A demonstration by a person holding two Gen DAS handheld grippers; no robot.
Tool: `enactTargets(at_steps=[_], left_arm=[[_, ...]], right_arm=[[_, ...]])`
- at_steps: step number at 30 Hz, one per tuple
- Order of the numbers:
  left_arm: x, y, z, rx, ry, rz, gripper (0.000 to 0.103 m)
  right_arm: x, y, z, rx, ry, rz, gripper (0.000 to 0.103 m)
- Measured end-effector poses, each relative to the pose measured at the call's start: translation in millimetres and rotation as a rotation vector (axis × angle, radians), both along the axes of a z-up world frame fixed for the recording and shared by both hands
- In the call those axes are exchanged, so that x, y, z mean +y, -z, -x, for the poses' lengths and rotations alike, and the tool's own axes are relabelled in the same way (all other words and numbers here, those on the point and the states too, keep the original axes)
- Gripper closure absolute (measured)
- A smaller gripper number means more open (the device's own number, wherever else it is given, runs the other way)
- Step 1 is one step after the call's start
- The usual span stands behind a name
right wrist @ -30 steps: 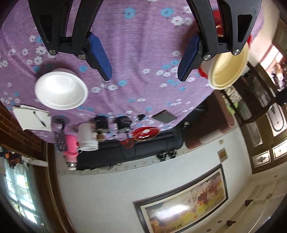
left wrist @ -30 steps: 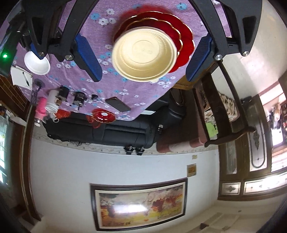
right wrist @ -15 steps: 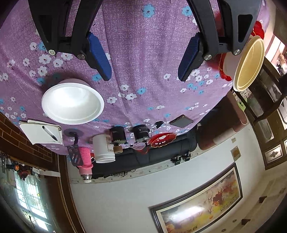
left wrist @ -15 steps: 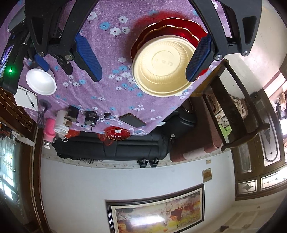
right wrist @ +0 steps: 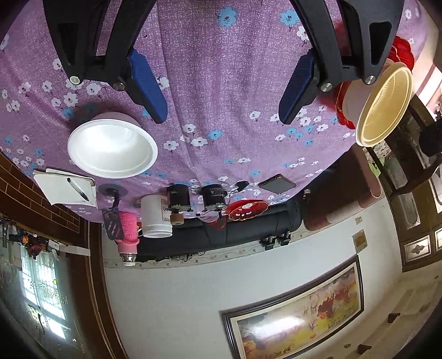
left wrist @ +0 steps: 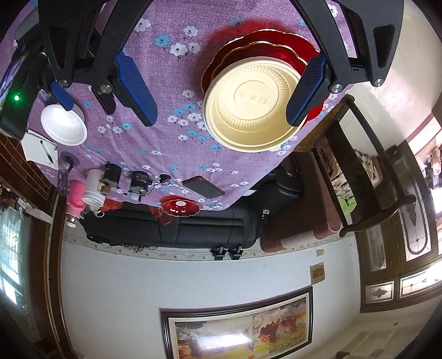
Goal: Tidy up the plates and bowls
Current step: 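Withdraw the right tool and move it toward the white bowl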
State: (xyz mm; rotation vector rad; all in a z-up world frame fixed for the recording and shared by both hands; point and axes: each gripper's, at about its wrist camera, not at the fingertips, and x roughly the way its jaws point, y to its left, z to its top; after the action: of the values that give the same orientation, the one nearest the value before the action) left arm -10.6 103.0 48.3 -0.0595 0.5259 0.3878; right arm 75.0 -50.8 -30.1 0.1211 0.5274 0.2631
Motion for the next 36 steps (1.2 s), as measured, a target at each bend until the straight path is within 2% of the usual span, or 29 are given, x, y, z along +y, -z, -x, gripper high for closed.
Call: enactTargets(at_steps=[5,12,17,26,36], left_arm=[[1,-1,0,0.019,0.002,0.018,0.009],[-10,3,0,0.059,0.002,-0.026,0.009],[-8,7,1,0.087,-0.005,-0.039,0.009],[-9,11,0,0.105,0.027,-0.013,0.009],[-24,10,-7,0.117,0.074,-0.01,0.009]], right_arm=[[2,1,-1,0.01,-0.004,0.005,0.016],[1,-3,6,-0.025,0.012,0.008,0.016],[-1,-3,3,0.014,0.008,-0.015,0.016],[-22,-17,16,0.028,0.004,-0.055,0.015],[-68,-44,8,0.013,0.051,-0.066,0.015]])
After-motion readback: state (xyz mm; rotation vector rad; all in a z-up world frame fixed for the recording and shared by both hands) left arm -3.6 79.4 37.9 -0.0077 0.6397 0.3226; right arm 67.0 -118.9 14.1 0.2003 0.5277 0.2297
